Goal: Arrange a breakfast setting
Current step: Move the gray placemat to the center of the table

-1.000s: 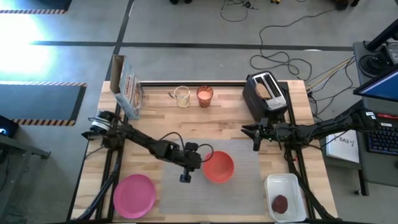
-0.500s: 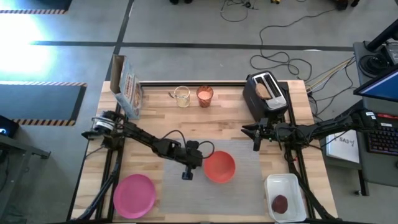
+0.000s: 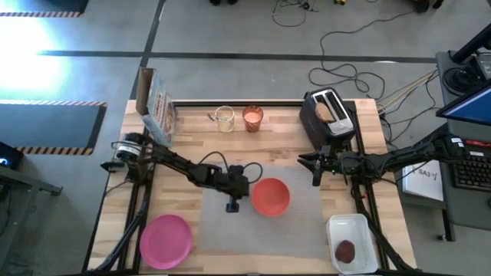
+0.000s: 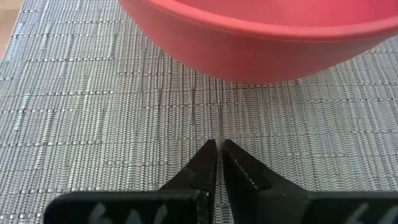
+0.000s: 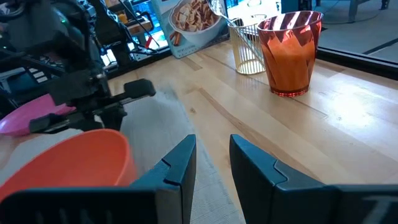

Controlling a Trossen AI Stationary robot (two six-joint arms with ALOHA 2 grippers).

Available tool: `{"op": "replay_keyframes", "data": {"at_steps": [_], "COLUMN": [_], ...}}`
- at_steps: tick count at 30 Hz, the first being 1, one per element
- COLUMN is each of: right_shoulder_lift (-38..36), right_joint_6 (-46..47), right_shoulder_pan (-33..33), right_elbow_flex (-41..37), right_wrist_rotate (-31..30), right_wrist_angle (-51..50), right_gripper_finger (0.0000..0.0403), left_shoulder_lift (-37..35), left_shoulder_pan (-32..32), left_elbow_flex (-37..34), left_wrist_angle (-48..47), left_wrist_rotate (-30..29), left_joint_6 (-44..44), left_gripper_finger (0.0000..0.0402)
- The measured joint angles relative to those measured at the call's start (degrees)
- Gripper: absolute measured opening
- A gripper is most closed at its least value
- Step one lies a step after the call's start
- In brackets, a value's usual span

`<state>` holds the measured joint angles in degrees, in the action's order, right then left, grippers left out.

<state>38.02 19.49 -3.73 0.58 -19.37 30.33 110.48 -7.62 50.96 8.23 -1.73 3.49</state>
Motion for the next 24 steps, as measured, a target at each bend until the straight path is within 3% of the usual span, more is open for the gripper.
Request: {"op": "replay_keyframes", "data": {"at_steps": [24], "right_shoulder_lift": [0.0], "right_joint_6": [0.0], "right_shoulder_pan": [0.0], "right_elbow_flex": [0.0], "right_wrist_rotate": [0.0], "right_wrist_angle": [0.0], "right_gripper_finger": [0.0086], "left_shoulder_lift": [-1.8], "left_shoulder_pan": [9.1], "left_elbow_flex": [-4.3], "left_wrist_angle": [0.8], "left_wrist_rotate": [1.2], "left_joint_6": [3.7], "left_gripper_finger": [0.0011]}}
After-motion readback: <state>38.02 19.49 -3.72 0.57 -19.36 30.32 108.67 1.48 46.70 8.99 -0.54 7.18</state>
